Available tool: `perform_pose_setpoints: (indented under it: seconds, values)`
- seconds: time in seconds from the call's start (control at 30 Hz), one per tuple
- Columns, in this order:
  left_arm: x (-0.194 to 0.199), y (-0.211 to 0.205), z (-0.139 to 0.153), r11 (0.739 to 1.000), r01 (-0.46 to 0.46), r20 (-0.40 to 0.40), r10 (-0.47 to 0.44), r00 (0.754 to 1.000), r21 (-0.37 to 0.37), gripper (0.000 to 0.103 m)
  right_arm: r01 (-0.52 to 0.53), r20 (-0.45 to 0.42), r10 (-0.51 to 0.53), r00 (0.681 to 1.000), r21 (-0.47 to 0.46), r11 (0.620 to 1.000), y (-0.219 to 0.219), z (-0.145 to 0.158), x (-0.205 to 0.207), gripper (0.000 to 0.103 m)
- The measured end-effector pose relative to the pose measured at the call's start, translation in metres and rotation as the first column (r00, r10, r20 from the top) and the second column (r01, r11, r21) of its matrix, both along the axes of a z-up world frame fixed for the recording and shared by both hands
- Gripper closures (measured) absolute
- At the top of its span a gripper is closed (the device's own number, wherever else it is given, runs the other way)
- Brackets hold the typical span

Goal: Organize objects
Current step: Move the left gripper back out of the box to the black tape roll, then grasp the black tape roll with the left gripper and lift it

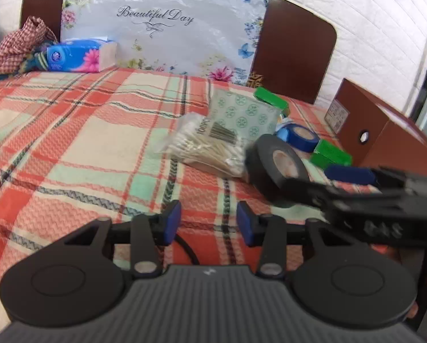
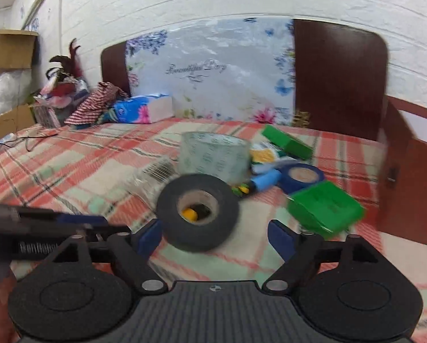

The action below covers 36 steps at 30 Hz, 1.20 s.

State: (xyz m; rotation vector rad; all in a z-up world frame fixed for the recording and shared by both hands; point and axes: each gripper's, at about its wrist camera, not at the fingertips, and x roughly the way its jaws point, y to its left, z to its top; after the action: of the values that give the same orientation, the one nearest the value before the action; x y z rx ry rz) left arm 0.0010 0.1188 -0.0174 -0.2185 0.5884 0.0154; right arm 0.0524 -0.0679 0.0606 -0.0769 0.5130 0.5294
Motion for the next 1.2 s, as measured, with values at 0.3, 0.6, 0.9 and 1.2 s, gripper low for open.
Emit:
perform_pose_setpoints:
  seconds: [0.3,0.6,0.9,1.2]
  values:
    - [0.001,-0.01,0.0,0.998,0.033,0.003,-0.033,0.999,0.044,0.05,0.023,-0.127,-0.008,0.992,0.114,0.993,-0.017,-0.009,0.036,0.028]
    - [0.002,-0.033,0.001,0.983,0.057,-0.029,-0.053,0.998,0.175,0.038,0.138,-0.014,-0.139,0.99,-0.066,0.988,-0.075,-0.009,-0.05,0.028]
    - [0.036,-0.112,0.038,0.948,0.319,-0.122,-0.315,0.941,0.009,0.038,0.351,-0.008,-0.353,0.936,-0.067,0.934,-0.13,-0.014,-0.073,0.015]
    - [0.058,-0.202,0.026,0.858,0.51,-0.275,-0.507,0.817,-0.066,0.056,0.31,-0.017,-0.314,0.949,-0.112,0.944,-0.125,-0.021,-0.067,0.024]
